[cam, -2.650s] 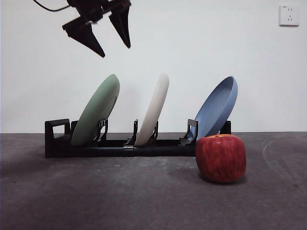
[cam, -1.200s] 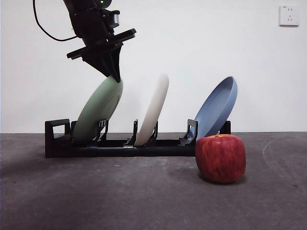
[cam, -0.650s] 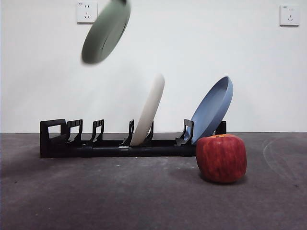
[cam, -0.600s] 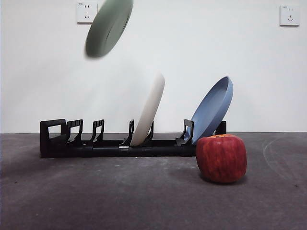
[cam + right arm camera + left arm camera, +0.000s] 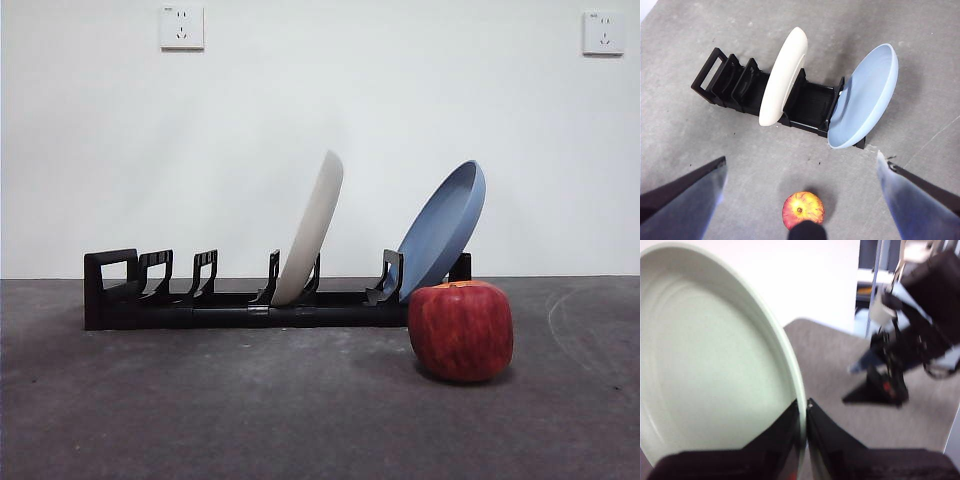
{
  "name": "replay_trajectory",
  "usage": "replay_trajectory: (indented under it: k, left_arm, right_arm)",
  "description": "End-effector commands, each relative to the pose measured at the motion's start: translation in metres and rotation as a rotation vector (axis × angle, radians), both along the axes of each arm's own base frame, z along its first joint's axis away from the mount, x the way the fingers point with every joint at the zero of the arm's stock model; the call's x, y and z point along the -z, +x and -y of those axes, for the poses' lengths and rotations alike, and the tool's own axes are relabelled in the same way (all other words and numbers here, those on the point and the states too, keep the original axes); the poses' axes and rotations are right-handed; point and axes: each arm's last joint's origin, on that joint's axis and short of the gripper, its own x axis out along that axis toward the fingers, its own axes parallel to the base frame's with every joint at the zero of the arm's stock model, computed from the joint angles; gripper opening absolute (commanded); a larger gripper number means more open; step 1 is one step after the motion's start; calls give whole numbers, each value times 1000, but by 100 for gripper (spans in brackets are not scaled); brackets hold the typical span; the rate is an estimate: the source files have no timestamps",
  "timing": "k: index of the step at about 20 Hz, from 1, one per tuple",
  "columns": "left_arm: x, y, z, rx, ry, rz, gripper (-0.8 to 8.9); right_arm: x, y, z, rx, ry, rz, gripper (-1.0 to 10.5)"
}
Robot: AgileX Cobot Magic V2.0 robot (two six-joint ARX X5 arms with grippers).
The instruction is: Take the green plate from the plate rack,put the plate on the table,take the apple from the table,put the apple in the plate
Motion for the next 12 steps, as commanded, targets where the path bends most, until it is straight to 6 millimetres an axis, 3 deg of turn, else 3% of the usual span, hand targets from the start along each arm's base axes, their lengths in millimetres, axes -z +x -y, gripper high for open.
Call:
replay_trajectory:
  k: [1,3,8,12]
  left_arm:
    - [20,-13,8,-9,139,-23,-9]
    - [47,-28,10,-1,243,-90,-9]
    - [141,-50,5,-31,444,-341,-9]
    - [213,-49,2,-246,602,-445,-9]
  right_arm:
    - [0,1,0,2,-3,0,501]
    - [1,0,0,1,-8,-12,501]
    - [1,0,0,4,-14,-12,501]
    - [1,0,1,17,-24,-8,501]
